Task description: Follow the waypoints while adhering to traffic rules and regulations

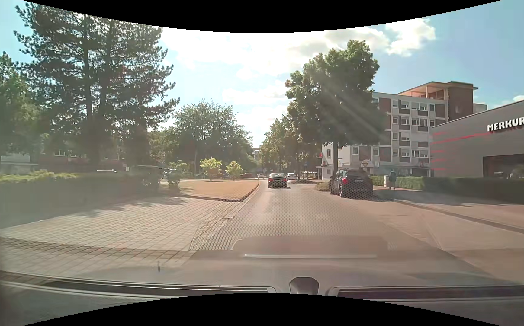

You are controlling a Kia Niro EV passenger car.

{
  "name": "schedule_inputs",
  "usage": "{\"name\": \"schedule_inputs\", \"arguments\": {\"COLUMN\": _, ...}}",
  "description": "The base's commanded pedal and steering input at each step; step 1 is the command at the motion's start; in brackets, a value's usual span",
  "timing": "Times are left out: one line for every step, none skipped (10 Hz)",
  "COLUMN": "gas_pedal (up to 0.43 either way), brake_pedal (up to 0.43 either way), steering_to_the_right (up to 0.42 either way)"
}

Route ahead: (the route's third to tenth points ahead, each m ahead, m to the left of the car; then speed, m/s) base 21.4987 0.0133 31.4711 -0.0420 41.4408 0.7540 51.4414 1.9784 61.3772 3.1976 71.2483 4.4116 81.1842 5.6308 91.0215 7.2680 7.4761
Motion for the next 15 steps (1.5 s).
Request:
{"name": "schedule_inputs", "arguments": {"gas_pedal": 0.15, "brake_pedal": 0.006, "steering_to_the_right": 0.001}}
{"name": "schedule_inputs", "arguments": {"gas_pedal": 0.15, "brake_pedal": 0.006, "steering_to_the_right": 0.001}}
{"name": "schedule_inputs", "arguments": {"gas_pedal": 0.15, "brake_pedal": 0.006, "steering_to_the_right": 0.001}}
{"name": "schedule_inputs", "arguments": {"gas_pedal": 0.15, "brake_pedal": 0.006, "steering_to_the_right": 0.001}}
{"name": "schedule_inputs", "arguments": {"gas_pedal": 0.15, "brake_pedal": 0.006, "steering_to_the_right": 0.001}}
{"name": "schedule_inputs", "arguments": {"gas_pedal": 0.15, "brake_pedal": 0.006, "steering_to_the_right": 0.001}}
{"name": "schedule_inputs", "arguments": {"gas_pedal": 0.15, "brake_pedal": 0.006, "steering_to_the_right": 0.001}}
{"name": "schedule_inputs", "arguments": {"gas_pedal": 0.15, "brake_pedal": 0.006, "steering_to_the_right": -0.002}}
{"name": "schedule_inputs", "arguments": {"gas_pedal": 0.15, "brake_pedal": 0.006, "steering_to_the_right": -0.002}}
{"name": "schedule_inputs", "arguments": {"gas_pedal": 0.138, "brake_pedal": 0.006, "steering_to_the_right": -0.002}}
{"name": "schedule_inputs", "arguments": {"gas_pedal": 0.138, "brake_pedal": 0.006, "steering_to_the_right": -0.002}}
{"name": "schedule_inputs", "arguments": {"gas_pedal": 0.138, "brake_pedal": 0.006, "steering_to_the_right": -0.003}}
{"name": "schedule_inputs", "arguments": {"gas_pedal": 0.118, "brake_pedal": 0.006, "steering_to_the_right": -0.003}}
{"name": "schedule_inputs", "arguments": {"gas_pedal": 0.118, "brake_pedal": 0.006, "steering_to_the_right": -0.003}}
{"name": "schedule_inputs", "arguments": {"gas_pedal": 0.118, "brake_pedal": 0.006, "steering_to_the_right": -0.003}}
